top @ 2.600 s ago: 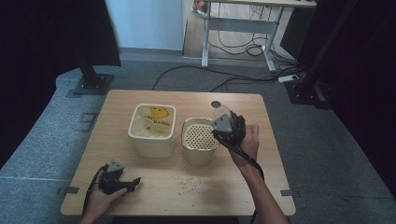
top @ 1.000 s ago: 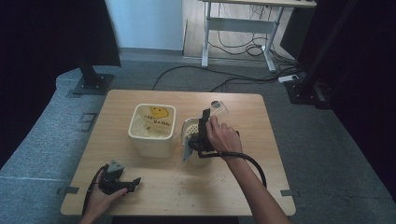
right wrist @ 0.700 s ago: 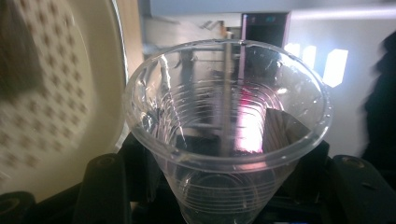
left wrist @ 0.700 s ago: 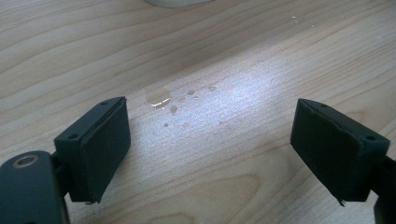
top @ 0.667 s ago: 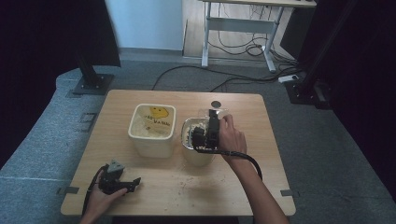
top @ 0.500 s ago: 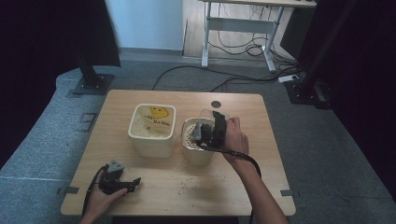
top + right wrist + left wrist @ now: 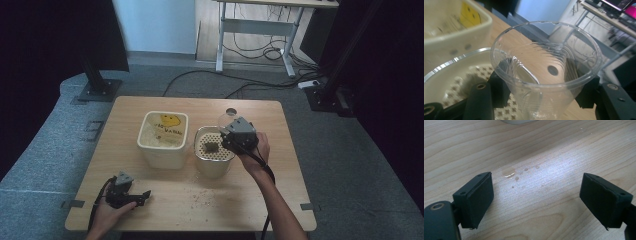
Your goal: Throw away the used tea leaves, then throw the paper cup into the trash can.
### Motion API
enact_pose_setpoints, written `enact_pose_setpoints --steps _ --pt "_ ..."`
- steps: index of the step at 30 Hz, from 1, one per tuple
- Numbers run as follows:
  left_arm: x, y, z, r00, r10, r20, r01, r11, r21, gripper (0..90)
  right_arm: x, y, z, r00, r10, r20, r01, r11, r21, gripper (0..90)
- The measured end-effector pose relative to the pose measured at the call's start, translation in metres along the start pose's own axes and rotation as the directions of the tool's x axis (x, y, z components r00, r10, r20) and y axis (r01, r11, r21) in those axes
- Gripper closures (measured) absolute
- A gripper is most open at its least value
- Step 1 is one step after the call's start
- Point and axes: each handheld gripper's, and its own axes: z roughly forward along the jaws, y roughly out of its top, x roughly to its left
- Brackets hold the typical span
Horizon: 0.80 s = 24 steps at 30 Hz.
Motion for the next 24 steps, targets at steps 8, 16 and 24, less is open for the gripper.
enact_pose_setpoints --steps 8,16,24 --pt "0.000 0.001 0.000 1.0000 0.000 0.003 0.000 1.0000 0.003 11.9 -0.001 0.003 -0.001 0.9935 0.094 -0.065 -0.098 0.993 -0.060 40.2" --pt "0.001 0.001 0.001 1.0000 0.002 0.001 -0.002 1.0000 0.004 11.7 -0.002 0.007 0.000 0.9847 0.149 -0.091 -0.157 0.984 -0.089 40.0" --pt "0.000 0.001 0.001 0.9999 0.011 -0.002 -0.011 0.9999 0.005 11.7 0.009 0.020 0.007 0.9791 0.157 -0.129 -0.171 0.980 -0.104 40.0"
